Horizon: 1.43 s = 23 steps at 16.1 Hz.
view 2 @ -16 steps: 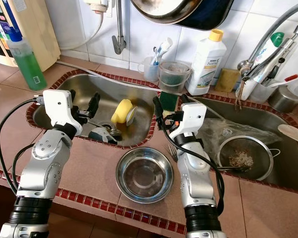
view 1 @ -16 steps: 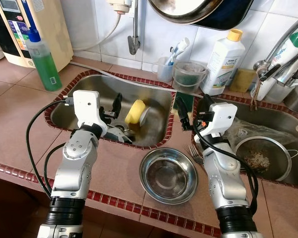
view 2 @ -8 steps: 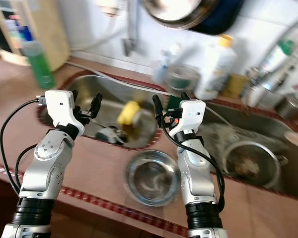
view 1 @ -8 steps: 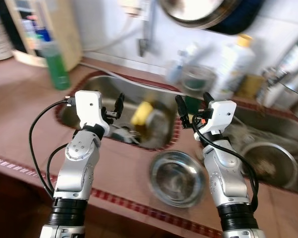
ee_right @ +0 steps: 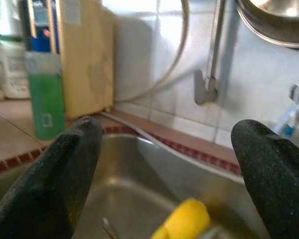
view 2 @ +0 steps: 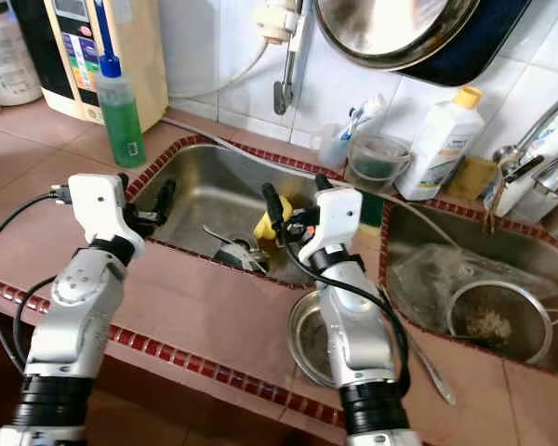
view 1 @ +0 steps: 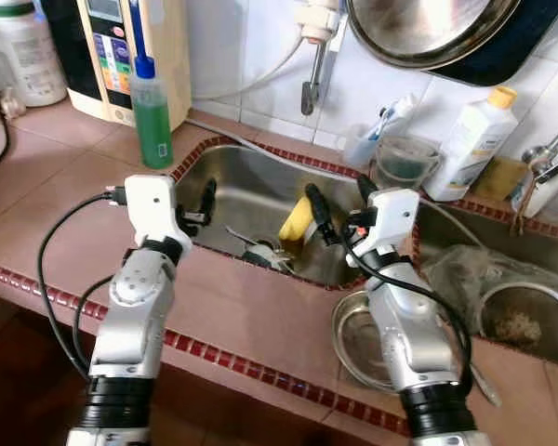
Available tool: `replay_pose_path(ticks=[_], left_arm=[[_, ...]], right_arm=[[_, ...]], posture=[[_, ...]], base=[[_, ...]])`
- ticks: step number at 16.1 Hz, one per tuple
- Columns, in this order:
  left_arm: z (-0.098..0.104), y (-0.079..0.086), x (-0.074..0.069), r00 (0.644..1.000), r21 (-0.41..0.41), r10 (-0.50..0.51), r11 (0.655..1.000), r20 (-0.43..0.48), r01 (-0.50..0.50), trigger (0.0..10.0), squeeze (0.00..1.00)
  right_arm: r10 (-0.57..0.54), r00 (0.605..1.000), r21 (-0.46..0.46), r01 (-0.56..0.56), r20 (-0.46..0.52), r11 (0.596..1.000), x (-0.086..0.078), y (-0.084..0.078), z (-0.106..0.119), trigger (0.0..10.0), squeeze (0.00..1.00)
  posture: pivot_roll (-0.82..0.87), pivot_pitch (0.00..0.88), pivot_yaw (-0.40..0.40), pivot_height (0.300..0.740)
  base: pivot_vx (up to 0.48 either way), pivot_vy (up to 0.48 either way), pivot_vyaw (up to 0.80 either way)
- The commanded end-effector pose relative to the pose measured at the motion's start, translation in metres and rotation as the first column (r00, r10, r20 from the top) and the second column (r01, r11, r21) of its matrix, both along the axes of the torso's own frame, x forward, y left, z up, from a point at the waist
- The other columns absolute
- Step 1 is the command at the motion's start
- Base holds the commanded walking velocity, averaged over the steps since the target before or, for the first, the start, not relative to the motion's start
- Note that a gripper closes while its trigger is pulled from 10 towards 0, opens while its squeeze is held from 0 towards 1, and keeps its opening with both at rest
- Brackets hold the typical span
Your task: Kitchen organization
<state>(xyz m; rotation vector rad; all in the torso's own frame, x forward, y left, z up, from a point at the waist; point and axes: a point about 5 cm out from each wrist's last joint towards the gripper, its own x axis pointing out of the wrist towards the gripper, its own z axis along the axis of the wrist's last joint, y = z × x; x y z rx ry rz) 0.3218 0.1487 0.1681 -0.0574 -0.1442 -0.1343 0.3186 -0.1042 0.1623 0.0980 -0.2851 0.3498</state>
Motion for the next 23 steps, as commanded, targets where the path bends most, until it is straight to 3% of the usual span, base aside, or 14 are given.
replay_pose_path(ticks=[1,6,16,23], left_arm=[[0.0010,-0.0088,-0.0015,1.000,0.005,-0.026,1.000,0.005,0.026,10.0,0.00],[0.0000,-0.0101,-0.0024,0.999,0.010,-0.032,0.999,0.003,0.032,10.0,0.00],[-0.0006,-0.0083,-0.0038,1.000,0.013,-0.027,1.000,-0.003,0.027,10.0,0.00],[-0.0006,-0.0116,-0.0070,0.999,0.039,-0.034,0.999,0.013,0.034,10.0,0.00]], right_arm=[[-0.022,1.000,-0.005,0.022,0.000,1.000,-0.0007,-0.0077,0.0006,10.0,0.00],[-0.011,1.000,-0.016,0.011,-0.004,1.000,-0.0017,-0.0063,-0.0007,10.0,0.00],[-0.004,1.000,-0.030,0.003,-0.020,1.000,-0.0011,-0.0042,-0.0029,10.0,0.00],[-0.008,0.998,-0.045,0.006,-0.056,0.999,0.0015,-0.0049,-0.0057,10.0,0.00]], posture=[[0.02,0.000,-0.103,0.740],[0.02,0.000,-0.108,0.740],[0.03,0.000,-0.114,0.740],[0.03,0.000,-0.121,0.740]], base=[[0.000,0.000,0.00],[0.000,0.000,0.00],[0.000,0.471,0.00],[0.000,0.000,-0.27]])
